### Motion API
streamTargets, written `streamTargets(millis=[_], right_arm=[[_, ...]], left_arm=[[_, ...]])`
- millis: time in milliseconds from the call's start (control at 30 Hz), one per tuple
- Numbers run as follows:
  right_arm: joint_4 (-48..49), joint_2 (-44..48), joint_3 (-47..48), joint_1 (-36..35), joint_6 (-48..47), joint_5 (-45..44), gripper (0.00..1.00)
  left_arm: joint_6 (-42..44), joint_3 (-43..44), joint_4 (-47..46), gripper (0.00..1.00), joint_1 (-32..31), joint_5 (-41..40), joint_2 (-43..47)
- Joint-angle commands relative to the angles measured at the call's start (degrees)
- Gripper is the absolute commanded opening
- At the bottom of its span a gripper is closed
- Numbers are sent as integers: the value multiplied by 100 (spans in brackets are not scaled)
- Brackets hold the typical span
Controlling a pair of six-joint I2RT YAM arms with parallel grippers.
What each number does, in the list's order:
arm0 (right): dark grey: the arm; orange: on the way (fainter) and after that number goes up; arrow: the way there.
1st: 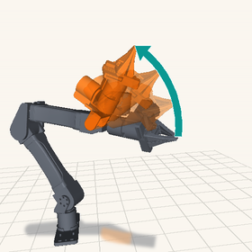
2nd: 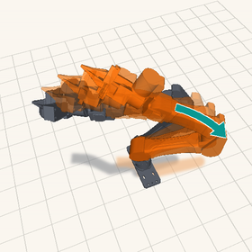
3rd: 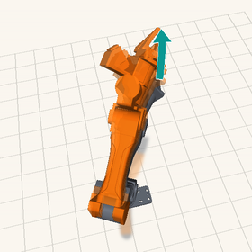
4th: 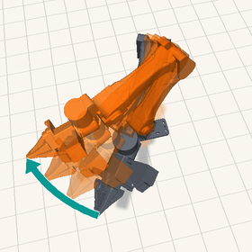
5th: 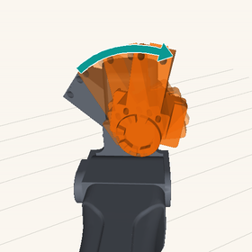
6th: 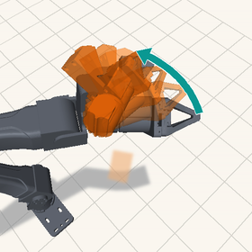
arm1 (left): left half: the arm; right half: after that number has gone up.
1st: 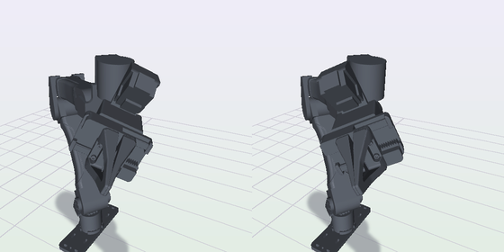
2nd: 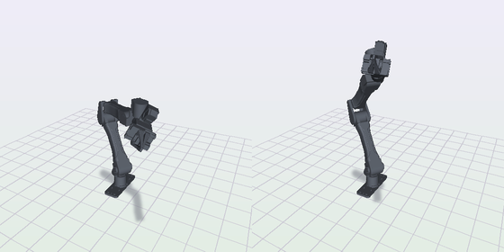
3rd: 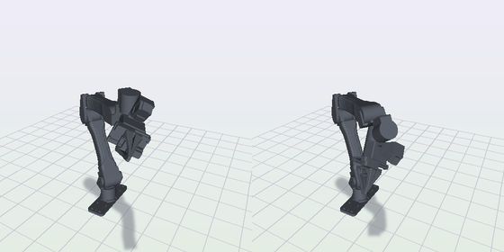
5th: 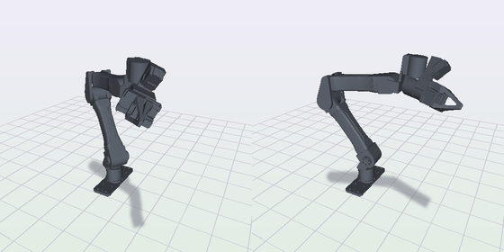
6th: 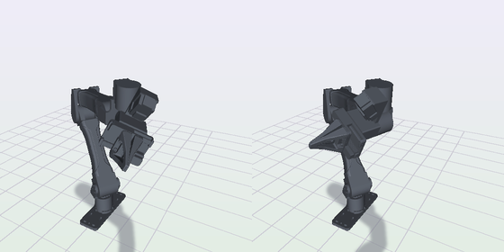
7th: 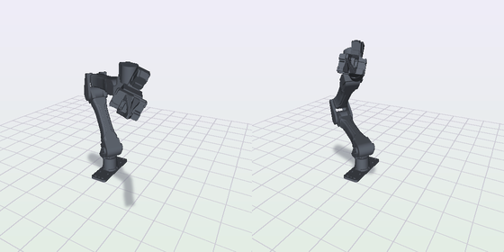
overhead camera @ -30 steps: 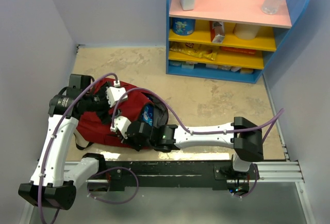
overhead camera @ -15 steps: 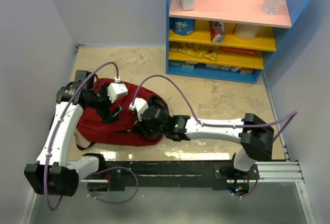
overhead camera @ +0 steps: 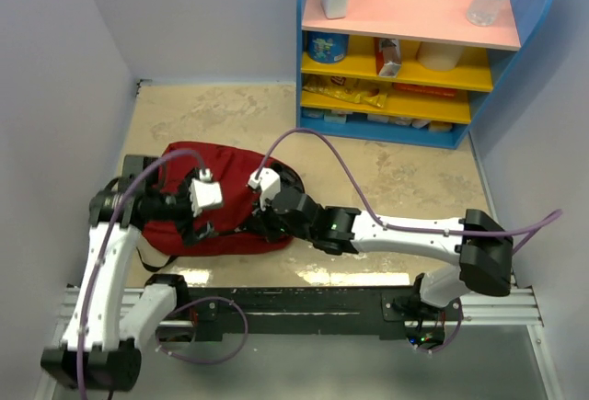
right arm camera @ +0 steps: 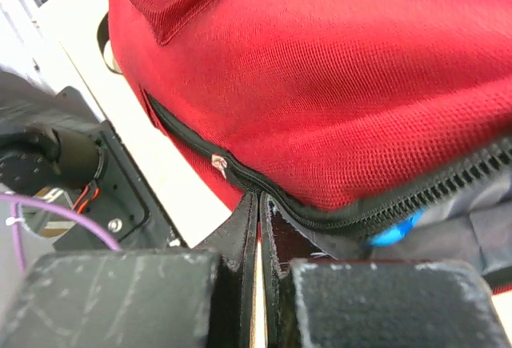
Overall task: Pack the student bag
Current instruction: Zip the student bag at the center of the board.
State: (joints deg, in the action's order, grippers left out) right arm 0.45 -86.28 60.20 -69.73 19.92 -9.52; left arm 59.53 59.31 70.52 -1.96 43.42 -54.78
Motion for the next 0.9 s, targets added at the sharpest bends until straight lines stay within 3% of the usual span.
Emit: streamTargets(millis=[0, 200, 333, 467, 533, 667, 867], right_arm=[[237, 542, -184, 30, 345, -200, 0], [192, 718, -351, 4, 600, -41, 0], [219, 744, -448, -31, 741, -6, 0], [201, 700, -509, -93, 864, 3, 0], [210, 709, -562, -119, 943, -6, 0], [201, 744, -659, -137, 1031, 20, 0], [122, 849, -764, -181, 1119, 3, 0]], left_arm=[[1165, -472, 171, 100, -24, 589, 1067], [1720, -885, 147, 100, -50, 606, 873], [1326, -1202, -433, 96, -322, 431, 847], [360, -1325, -1301, 83, -1428, 125, 776], [-27, -1360, -1488, 71, -1920, -34, 750], [-213, -1615, -1717, 56, -2291, -482, 592], [-99, -1677, -1647, 51, -2388, -1053, 618]])
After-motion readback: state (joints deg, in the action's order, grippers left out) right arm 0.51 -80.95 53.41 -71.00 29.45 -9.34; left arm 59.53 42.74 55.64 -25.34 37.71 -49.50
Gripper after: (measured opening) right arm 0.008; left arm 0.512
